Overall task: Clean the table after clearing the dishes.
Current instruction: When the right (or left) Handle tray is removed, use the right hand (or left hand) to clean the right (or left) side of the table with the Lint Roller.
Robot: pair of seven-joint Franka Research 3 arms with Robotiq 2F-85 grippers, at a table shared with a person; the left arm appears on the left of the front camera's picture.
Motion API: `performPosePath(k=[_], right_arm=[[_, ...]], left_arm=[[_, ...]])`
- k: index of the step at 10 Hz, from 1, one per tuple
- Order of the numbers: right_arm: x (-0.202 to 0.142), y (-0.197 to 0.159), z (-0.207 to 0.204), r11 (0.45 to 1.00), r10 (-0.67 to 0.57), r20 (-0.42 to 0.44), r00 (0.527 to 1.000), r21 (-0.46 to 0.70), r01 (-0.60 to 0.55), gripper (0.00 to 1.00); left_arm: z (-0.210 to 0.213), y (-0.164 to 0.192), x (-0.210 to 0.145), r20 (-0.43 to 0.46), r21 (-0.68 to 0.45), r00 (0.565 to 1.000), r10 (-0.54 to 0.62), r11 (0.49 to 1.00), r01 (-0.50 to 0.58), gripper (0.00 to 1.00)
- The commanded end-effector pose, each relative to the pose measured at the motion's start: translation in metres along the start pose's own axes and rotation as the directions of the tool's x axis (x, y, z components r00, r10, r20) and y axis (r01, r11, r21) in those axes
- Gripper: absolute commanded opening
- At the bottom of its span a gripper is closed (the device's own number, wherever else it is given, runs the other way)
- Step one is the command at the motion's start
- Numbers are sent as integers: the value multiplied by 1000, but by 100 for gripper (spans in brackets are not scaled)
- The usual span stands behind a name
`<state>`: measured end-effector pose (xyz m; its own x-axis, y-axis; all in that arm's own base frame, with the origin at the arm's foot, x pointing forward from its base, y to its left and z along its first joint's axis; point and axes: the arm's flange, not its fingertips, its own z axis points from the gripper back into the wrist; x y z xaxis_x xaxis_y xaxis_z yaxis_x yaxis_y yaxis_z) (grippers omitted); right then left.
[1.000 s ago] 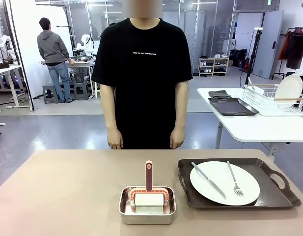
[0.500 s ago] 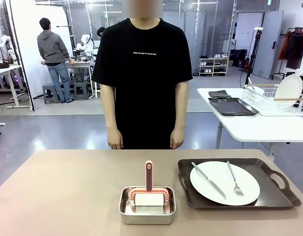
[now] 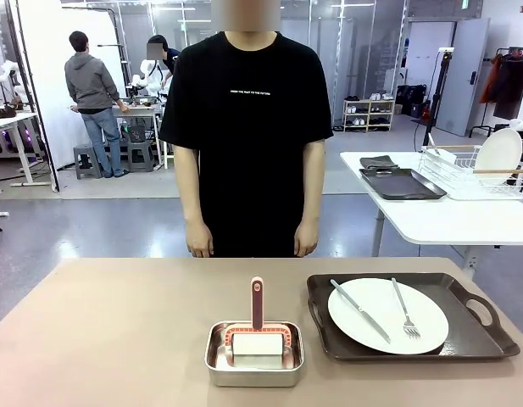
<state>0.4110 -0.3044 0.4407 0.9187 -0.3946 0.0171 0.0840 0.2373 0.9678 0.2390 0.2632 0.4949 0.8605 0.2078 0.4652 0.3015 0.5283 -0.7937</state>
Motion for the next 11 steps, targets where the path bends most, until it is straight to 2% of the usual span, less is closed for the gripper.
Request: performPosePath(k=[1, 11], right_arm=[[-1, 3, 0, 1000, 3, 3, 1000, 4, -3, 100], [-1, 3, 0, 1000, 3, 3, 1000, 4, -3, 100]], left_arm=[[2, -2, -1, 14, -12, 1000, -8, 1000, 8, 100], [2, -2, -1, 14, -12, 1000, -8, 1000, 8, 100]])
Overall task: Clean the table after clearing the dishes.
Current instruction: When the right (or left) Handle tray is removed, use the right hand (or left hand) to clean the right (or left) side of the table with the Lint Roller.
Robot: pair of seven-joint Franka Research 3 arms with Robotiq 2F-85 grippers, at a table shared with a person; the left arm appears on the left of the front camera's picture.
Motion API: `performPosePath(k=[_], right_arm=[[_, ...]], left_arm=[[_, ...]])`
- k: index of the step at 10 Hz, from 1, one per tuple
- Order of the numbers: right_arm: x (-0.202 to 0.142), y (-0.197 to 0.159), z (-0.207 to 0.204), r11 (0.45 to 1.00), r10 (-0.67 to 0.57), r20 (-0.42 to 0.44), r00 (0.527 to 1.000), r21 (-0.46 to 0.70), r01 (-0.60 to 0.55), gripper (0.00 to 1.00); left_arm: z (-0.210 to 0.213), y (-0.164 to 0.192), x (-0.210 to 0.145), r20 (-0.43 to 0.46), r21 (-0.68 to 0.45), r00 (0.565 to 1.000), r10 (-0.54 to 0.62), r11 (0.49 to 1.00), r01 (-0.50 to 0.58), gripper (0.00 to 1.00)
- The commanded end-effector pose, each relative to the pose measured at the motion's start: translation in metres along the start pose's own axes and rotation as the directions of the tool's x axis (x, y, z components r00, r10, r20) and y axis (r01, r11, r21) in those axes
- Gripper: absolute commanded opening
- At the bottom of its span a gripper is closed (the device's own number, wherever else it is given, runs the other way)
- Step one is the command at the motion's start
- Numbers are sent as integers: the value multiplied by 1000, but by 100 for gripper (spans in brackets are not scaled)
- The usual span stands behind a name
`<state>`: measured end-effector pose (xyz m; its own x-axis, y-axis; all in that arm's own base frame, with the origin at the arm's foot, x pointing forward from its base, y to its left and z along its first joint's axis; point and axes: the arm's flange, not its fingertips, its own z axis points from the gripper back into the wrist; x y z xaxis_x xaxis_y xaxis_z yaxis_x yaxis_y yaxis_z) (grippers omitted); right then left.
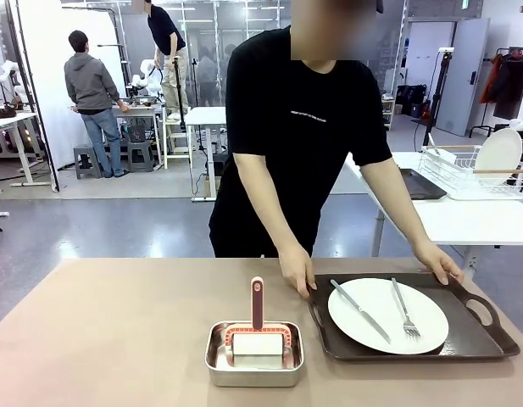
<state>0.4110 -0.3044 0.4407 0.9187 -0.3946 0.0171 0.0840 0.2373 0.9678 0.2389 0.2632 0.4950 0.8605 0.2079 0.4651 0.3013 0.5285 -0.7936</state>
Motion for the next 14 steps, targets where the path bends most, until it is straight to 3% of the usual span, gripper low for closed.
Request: performPosePath(k=[1, 14], right_arm=[[-1, 3, 0, 1000, 3, 3, 1000, 4, -3, 100], [-1, 3, 0, 1000, 3, 3, 1000, 4, -3, 100]], left_arm=[[2, -2, -1, 14, -12, 1000, -8, 1000, 8, 100], [2, -2, -1, 14, -12, 1000, -8, 1000, 8, 100]])
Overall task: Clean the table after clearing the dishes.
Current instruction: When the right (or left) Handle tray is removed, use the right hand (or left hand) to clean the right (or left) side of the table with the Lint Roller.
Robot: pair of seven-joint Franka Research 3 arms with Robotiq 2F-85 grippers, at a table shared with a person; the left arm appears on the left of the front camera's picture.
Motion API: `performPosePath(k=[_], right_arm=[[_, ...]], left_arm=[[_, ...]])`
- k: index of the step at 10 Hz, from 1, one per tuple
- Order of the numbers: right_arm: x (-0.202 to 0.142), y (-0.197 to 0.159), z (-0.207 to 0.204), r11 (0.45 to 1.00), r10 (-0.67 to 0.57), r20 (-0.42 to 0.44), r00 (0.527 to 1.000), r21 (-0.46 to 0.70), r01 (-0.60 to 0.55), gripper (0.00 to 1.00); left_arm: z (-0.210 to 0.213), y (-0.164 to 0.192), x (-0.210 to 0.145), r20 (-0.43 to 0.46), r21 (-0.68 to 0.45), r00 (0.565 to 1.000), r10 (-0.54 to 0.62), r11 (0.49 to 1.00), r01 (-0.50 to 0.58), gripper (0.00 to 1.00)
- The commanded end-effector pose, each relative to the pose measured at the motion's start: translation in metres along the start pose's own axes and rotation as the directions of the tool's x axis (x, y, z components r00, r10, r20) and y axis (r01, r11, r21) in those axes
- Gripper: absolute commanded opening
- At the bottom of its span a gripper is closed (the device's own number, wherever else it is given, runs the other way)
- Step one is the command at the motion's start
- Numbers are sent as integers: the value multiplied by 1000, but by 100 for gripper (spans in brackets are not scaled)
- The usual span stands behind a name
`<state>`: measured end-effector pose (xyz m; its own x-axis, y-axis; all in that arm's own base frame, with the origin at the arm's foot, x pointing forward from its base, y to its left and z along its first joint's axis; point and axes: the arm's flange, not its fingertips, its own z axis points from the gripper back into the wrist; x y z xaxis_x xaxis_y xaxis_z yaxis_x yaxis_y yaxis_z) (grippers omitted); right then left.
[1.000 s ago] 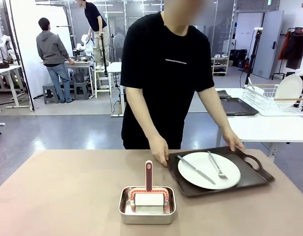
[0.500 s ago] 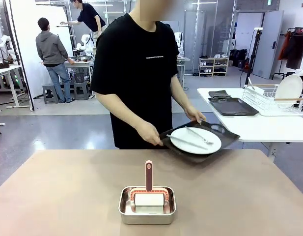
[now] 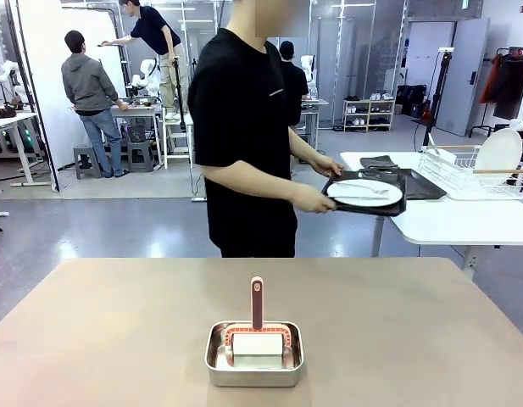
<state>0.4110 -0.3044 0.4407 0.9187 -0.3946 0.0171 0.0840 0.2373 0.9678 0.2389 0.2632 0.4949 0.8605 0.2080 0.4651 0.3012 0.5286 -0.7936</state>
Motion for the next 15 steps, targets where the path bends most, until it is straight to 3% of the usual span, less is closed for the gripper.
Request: performPosePath(k=[1, 12, 15], right_arm=[[-1, 3, 0, 1000, 3, 3, 1000, 4, -3, 100], [0, 0, 0, 1000, 0, 0, 1000, 0, 0, 100], [-6, 84, -70, 950, 228, -258, 939, -151, -273, 100]], left_arm=[[2, -2, -1, 14, -12, 1000, -8, 1000, 8, 100], [2, -2, -1, 14, -12, 1000, -8, 1000, 8, 100], [2, -2, -1, 14, -12, 1000, -8, 1000, 8, 100]])
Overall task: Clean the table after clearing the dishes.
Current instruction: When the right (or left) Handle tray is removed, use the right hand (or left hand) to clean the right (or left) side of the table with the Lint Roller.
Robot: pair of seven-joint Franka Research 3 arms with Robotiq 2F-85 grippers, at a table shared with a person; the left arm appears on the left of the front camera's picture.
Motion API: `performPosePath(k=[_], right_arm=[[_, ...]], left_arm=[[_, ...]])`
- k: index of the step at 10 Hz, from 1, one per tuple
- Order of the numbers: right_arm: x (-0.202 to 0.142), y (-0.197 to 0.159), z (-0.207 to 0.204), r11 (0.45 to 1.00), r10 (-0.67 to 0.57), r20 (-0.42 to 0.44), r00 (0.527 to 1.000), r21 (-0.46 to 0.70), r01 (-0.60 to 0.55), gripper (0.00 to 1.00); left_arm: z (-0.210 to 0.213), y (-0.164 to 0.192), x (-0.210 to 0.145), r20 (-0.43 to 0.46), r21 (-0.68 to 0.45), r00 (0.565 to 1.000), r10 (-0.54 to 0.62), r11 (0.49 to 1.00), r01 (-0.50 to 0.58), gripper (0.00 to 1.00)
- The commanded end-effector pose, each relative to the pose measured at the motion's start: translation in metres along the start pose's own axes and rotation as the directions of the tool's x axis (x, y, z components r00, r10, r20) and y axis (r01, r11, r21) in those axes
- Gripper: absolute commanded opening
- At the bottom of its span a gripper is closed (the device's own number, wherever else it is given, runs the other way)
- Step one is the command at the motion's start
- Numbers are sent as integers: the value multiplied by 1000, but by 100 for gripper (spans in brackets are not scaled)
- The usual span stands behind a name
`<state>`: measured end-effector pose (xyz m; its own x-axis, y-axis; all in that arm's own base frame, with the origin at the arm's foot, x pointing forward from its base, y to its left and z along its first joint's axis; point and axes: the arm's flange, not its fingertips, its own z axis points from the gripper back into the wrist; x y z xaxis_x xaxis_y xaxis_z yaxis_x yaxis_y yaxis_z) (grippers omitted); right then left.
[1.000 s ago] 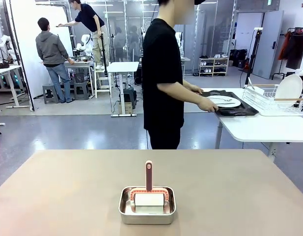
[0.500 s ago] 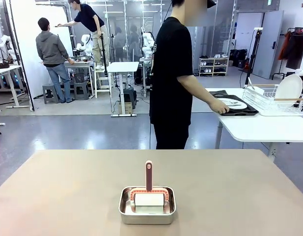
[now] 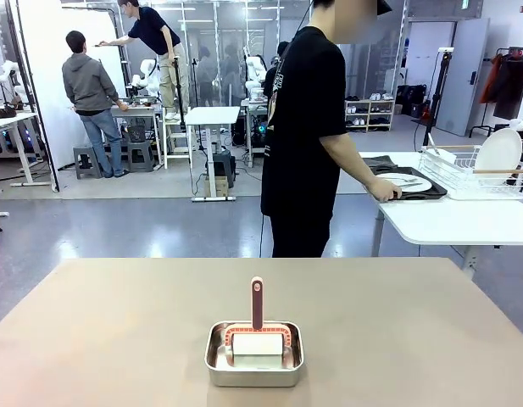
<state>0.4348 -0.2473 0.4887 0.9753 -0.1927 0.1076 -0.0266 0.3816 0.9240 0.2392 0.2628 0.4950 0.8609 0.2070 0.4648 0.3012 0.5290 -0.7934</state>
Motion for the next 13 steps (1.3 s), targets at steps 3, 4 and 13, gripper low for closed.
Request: performPosePath(k=[3, 4, 13], right_arm=[[22, 103, -113, 922, 267, -282, 921, -204, -330, 100], [21, 125, -146, 888, 312, -330, 891, -233, -397, 100], [-100, 230, -423, 356, 507, -766, 395, -232, -905, 100]], left_arm=[[2, -1, -1, 15, -12, 1000, -8, 1000, 8, 100], [2, -1, -1, 15, -12, 1000, -8, 1000, 8, 100], [2, -1, -1, 15, -12, 1000, -8, 1000, 8, 100]])
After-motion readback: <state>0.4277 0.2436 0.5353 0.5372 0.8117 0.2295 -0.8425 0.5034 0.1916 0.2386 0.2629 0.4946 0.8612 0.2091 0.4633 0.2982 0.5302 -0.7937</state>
